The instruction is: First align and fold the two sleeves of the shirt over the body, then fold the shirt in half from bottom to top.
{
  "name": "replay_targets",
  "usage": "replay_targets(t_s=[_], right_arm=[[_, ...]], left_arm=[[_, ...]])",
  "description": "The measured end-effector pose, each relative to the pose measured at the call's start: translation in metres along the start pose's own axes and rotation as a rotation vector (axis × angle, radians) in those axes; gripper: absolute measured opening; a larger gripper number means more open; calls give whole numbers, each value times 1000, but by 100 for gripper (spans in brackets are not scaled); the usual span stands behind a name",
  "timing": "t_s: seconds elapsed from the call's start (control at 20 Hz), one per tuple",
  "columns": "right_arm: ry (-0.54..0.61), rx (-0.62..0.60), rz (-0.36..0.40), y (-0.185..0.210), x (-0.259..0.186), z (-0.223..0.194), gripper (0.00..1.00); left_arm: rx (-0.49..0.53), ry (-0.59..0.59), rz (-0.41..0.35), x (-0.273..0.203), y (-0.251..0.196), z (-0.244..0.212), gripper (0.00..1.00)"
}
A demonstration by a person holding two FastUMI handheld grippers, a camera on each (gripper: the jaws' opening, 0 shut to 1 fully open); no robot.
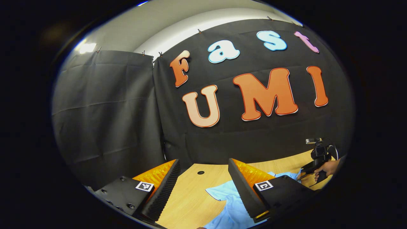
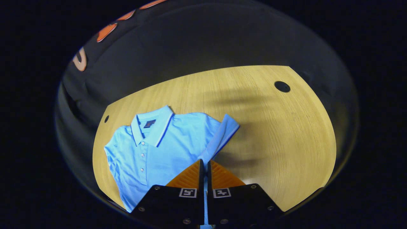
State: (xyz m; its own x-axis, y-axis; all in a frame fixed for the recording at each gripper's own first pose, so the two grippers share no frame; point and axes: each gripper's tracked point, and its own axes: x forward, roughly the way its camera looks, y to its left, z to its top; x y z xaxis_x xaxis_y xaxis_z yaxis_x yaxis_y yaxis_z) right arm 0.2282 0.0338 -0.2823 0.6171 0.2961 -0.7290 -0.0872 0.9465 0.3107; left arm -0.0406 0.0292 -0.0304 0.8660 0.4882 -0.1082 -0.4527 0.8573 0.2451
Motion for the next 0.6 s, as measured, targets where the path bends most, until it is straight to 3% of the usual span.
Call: replay_targets(t_s=[0.2,0.35,0.45,0.6], right_arm=[[-4,-53,62,40,3,4,5],[12,-52,138,71,-4,-2,12],[-12,-75,121,74,-10,-1,17],[-56,-105,69,69,-30,3,34]], left_arm=[[-15,23,1,13,10,-10,99],[-69,74,-50,25,9,-31,99],[-105,105,-94,38,8,-44,100],[-173,167,-194,65,3,-72,99]])
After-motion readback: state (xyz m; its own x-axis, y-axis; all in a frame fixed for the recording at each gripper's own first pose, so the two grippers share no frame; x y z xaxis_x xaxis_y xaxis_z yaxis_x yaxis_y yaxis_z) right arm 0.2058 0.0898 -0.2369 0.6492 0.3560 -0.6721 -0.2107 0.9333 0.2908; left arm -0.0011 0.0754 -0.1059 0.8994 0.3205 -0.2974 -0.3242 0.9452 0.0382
